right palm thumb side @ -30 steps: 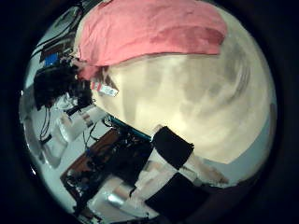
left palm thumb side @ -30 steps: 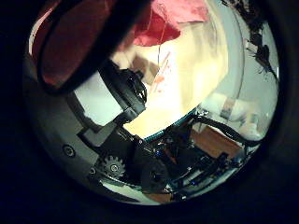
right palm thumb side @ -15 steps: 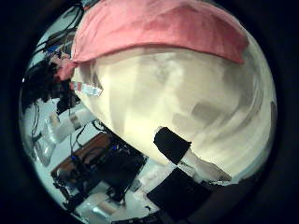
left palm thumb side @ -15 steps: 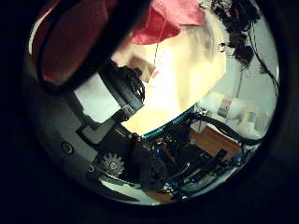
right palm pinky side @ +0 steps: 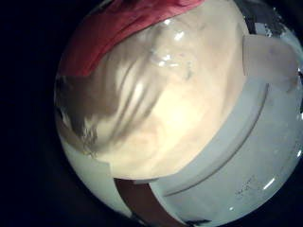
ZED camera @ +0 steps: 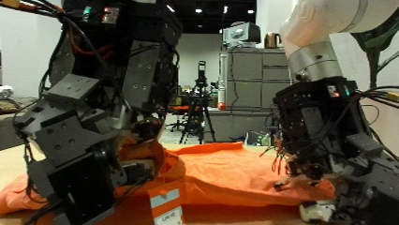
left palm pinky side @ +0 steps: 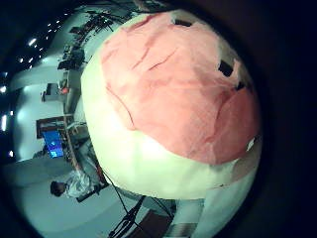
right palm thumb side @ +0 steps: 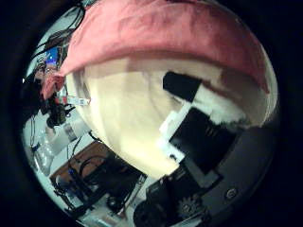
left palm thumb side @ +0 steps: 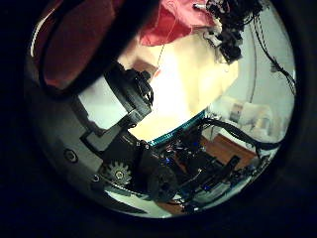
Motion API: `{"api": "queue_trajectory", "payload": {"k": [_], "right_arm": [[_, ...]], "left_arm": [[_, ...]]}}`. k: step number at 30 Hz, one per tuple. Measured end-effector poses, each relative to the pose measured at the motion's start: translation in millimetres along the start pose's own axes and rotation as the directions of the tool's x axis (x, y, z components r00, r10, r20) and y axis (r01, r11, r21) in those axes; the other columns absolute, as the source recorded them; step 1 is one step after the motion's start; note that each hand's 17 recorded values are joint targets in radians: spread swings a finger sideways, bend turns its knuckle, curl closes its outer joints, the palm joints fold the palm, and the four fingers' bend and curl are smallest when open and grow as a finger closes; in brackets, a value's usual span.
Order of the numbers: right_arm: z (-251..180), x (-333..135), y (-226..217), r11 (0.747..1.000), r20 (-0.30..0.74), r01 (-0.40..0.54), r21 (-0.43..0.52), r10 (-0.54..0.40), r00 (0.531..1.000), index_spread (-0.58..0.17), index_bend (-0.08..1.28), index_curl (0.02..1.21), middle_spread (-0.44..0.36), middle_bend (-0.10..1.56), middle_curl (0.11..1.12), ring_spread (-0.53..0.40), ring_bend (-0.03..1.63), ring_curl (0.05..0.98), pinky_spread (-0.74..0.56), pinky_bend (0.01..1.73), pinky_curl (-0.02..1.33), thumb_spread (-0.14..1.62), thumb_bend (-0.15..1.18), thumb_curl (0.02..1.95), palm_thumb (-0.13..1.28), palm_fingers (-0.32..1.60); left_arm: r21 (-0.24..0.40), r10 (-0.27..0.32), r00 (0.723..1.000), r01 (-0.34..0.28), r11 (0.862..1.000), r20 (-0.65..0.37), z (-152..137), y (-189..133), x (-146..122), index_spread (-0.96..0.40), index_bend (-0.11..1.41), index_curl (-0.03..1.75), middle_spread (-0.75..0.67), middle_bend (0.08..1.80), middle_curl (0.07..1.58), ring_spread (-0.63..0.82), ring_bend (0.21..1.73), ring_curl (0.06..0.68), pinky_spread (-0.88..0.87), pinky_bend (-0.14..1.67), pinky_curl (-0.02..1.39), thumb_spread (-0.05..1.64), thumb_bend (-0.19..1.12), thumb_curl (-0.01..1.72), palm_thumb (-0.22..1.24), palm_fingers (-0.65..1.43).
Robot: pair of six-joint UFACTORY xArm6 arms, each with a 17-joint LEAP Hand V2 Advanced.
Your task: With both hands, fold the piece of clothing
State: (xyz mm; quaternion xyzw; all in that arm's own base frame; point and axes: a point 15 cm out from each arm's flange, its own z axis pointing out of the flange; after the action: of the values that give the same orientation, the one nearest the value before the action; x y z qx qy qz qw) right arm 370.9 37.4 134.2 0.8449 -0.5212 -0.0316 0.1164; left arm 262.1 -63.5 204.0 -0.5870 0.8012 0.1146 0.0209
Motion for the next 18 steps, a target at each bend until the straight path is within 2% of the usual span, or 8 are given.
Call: {"api": "queue_trajectory", "payload": {"k": [1, 2, 4, 7, 10, 14, 16, 18], "right_arm": [[-1, -1, -1, 1.000, -0.002, 0.003, 0.004, -0.003, 1.000, -0.378, 0.23, 0.35, -0.189, 0.44, 0.45, -0.271, 0.65, 0.352, -0.45, 0.46, 0.32, 0.94, -0.01, 0.34, 0.68, 1.11], [-2, -3, -2, 1.000, -0.004, 0.001, 0.008, -0.001, 1.000, -0.395, 0.29, 0.38, -0.212, 0.49, 0.48, -0.286, 0.70, 0.382, -0.50, 0.50, 0.35, 0.94, 0.01, 0.35, 0.73, 1.26], [-5, -2, -3, 1.000, -0.008, -0.001, 0.016, 0.001, 1.000, -0.414, 0.38, 0.44, -0.235, 0.59, 0.52, -0.304, 0.77, 0.419, -0.57, 0.58, 0.38, 0.94, 0.00, 0.35, 0.76, 1.34], [-14, -2, -3, 0.999, -0.015, 0.000, 0.037, 0.000, 1.000, -0.416, 0.55, 0.52, -0.237, 0.73, 0.59, -0.301, 0.88, 0.471, -0.57, 0.72, 0.45, 0.96, 0.00, 0.36, 0.83, 1.44], [-25, -2, -2, 0.998, -0.022, 0.000, 0.062, 0.001, 1.000, -0.393, 0.69, 0.60, -0.225, 0.89, 0.65, -0.292, 0.99, 0.518, -0.53, 0.86, 0.52, 1.00, 0.05, 0.40, 0.96, 1.44], [-45, 1, 3, 0.995, -0.033, -0.001, 0.098, 0.004, 0.999, -0.363, 0.85, 0.69, -0.199, 1.03, 0.71, -0.268, 1.12, 0.575, -0.45, 1.02, 0.61, 1.04, 0.06, 0.43, 1.02, 1.34], [-51, 0, 12, 0.997, -0.032, -0.002, 0.083, 0.005, 0.999, -0.346, 0.91, 0.73, -0.188, 1.08, 0.73, -0.260, 1.18, 0.600, -0.42, 1.09, 0.64, 1.07, 0.05, 0.45, 1.03, 1.29], [-53, -3, 32, 1.000, -0.022, -0.007, 0.026, 0.007, 1.000, -0.332, 0.95, 0.76, -0.180, 1.13, 0.75, -0.252, 1.22, 0.620, -0.39, 1.13, 0.67, 1.09, 0.05, 0.46, 1.04, 1.25]], "left_arm": [[0.001, 0.002, 1.000, -0.002, 1.000, 0.001, -1, 0, 0, -0.57, 0.73, 0.75, -0.51, 1.05, 0.61, -0.49, 0.65, 0.342, -0.18, 0.19, 0.04, 1.31, -0.01, 0.33, 0.71, 0.83], [0.002, 0.005, 1.000, -0.005, 1.000, 0.001, -1, 0, -1, -0.57, 0.73, 0.75, -0.51, 1.05, 0.61, -0.49, 0.64, 0.343, -0.18, 0.19, 0.04, 1.31, -0.01, 0.33, 0.71, 0.83], [0.001, 0.007, 1.000, -0.007, 1.000, 0.001, -2, 1, -2, -0.58, 0.72, 0.75, -0.51, 1.05, 0.61, -0.49, 0.64, 0.343, -0.18, 0.19, 0.04, 1.31, -0.01, 0.33, 0.71, 0.84], [0.003, 0.007, 1.000, -0.007, 1.000, -0.001, -5, 2, -6, -0.58, 0.71, 0.75, -0.51, 1.05, 0.61, -0.49, 0.63, 0.343, -0.19, 0.19, 0.04, 1.31, -0.01, 0.34, 0.71, 0.84], [0.001, 0.019, 1.000, -0.019, 1.000, -0.001, -9, 6, -9, -0.58, 0.70, 0.76, -0.51, 1.04, 0.61, -0.49, 0.63, 0.347, -0.20, 0.19, 0.04, 1.31, -0.01, 0.34, 0.72, 0.85], [-0.019, 0.041, 0.999, -0.041, 0.999, -0.001, -12, 15, -14, -0.58, 0.69, 0.76, -0.51, 1.03, 0.61, -0.49, 0.63, 0.349, -0.21, 0.19, 0.04, 1.30, -0.01, 0.34, 0.71, 0.86], [-0.049, 0.053, 0.999, -0.053, 0.997, -0.002, -13, 24, -17, -0.58, 0.68, 0.76, -0.51, 1.03, 0.61, -0.50, 0.62, 0.349, -0.22, 0.20, 0.04, 1.30, -0.01, 0.34, 0.71, 0.87], [-0.077, 0.071, 0.997, -0.072, 0.994, -0.006, -17, 34, -20, -0.58, 0.68, 0.76, -0.51, 1.02, 0.61, -0.50, 0.62, 0.350, -0.23, 0.20, 0.05, 1.30, -0.01, 0.34, 0.71, 0.88]]}}
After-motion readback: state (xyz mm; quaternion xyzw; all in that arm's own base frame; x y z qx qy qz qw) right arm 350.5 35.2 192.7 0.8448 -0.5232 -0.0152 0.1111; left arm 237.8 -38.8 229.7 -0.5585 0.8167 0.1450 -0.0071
